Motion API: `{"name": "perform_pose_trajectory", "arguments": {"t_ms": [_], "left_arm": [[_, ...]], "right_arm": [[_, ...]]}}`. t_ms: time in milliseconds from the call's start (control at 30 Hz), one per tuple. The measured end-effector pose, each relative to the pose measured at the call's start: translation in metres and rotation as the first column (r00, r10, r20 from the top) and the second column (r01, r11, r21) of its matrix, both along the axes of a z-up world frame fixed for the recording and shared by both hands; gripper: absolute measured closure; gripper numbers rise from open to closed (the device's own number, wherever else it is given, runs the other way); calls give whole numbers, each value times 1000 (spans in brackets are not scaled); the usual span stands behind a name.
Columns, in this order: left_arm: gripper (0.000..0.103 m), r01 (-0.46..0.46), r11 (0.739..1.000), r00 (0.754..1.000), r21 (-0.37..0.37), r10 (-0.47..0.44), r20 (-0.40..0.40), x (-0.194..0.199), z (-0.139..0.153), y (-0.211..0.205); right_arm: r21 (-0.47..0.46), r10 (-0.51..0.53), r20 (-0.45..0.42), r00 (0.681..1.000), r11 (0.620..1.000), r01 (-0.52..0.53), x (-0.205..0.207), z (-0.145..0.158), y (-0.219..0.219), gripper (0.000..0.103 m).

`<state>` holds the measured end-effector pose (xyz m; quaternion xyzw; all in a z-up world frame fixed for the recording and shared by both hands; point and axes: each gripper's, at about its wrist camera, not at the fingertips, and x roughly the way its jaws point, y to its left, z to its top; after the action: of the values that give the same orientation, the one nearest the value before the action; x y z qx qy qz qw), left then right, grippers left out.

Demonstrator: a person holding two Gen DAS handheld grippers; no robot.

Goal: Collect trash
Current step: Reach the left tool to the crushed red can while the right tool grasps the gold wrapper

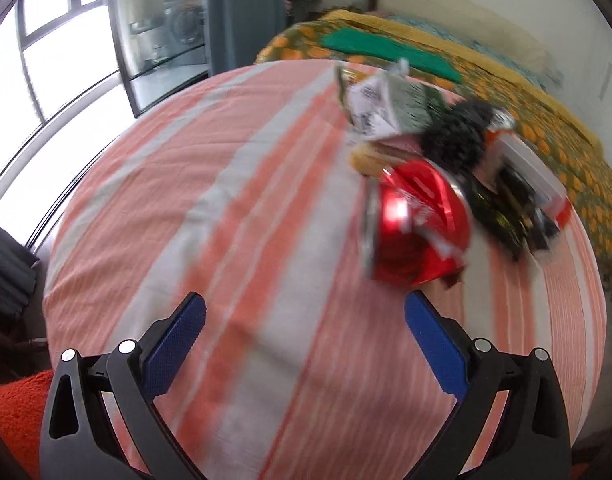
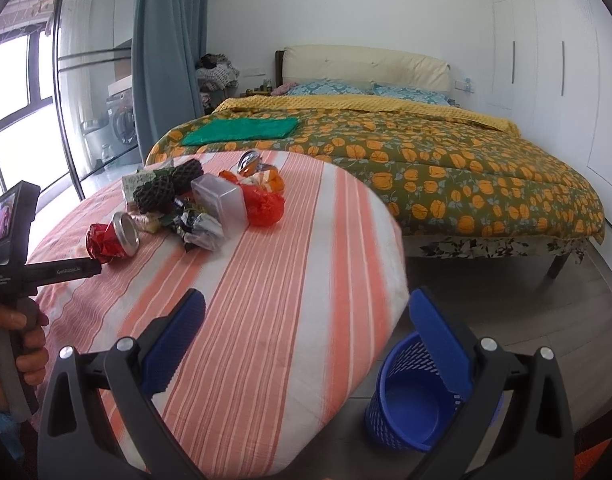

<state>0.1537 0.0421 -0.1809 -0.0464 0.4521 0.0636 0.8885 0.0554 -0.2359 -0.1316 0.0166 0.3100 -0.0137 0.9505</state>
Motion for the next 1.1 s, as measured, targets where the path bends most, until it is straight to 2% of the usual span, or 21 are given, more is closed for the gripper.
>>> {"name": "perform_pose_trajectory", "arguments": {"t_ms": [233,433,533,667,767,833,967,1000,1067,1100], "left_arm": [[4,84,996,996,31,-83,-24,-6,-12,-14],[4,118,992,993,52,-117,-27,-13,-13,-17],[4,125,991,992,50,-124,-25,-21,-11,-19],[4,159,987,985,0,-158,63,-30,1,-28],[4,180,983,977,35,-182,108,-16,14,-44],[4,144,987,981,73,-152,121,-1,19,-50],[4,70,996,994,52,-74,77,23,11,-46],[7,76,995,995,57,-79,59,26,6,-47],[31,105,993,994,60,-107,34,31,-1,-47],[46,125,991,992,36,-126,29,32,-2,-45]], "right_arm": [[-23,159,-140,977,986,-164,50,-31,24,5],[6,253,-281,926,965,-262,89,-67,43,5],[12,249,-266,931,967,-255,89,-71,47,5],[10,247,-256,935,968,-252,86,-72,48,5],[8,246,-252,936,968,-252,86,-73,48,5],[7,245,-253,936,968,-252,86,-71,47,5],[9,246,-249,937,968,-251,86,-71,46,5],[11,247,-247,937,968,-252,85,-72,46,5],[13,249,-244,937,967,-253,84,-72,45,5],[14,249,-244,937,967,-254,84,-71,45,5]]}}
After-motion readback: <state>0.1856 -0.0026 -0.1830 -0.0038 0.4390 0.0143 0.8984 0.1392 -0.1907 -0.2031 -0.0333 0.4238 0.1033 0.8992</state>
